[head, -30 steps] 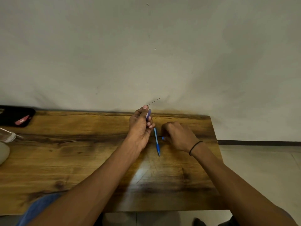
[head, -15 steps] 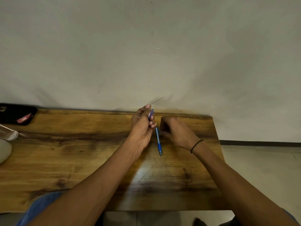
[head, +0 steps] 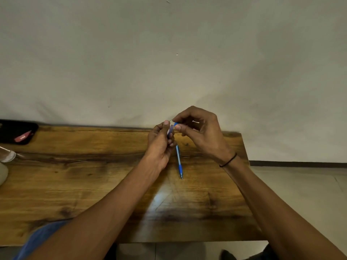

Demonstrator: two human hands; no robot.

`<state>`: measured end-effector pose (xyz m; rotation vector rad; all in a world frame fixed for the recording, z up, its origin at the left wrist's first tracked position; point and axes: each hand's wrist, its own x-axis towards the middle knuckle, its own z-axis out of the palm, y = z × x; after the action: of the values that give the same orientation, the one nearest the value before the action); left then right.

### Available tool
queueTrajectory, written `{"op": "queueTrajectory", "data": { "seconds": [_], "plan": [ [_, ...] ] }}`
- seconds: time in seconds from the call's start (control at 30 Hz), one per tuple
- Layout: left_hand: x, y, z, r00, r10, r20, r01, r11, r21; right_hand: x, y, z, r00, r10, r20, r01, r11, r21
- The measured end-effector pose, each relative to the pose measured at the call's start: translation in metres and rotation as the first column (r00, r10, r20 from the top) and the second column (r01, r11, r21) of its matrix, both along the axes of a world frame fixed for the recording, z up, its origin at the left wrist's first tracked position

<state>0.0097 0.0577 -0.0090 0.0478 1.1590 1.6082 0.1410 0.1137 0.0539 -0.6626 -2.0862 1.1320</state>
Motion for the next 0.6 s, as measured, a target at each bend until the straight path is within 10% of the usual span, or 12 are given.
{"op": "queueTrajectory", "data": {
  "seconds": [0.6],
  "plan": [
    [0.0069, -0.0034, -0.0027, 0.961, 0.046, -0.271, -0.058, 0.998, -0.034, 0.0024, 0.0025, 0.009, 0.97, -0.008, 0.244, 0.004, 1.0, 0.016]
  ]
}}
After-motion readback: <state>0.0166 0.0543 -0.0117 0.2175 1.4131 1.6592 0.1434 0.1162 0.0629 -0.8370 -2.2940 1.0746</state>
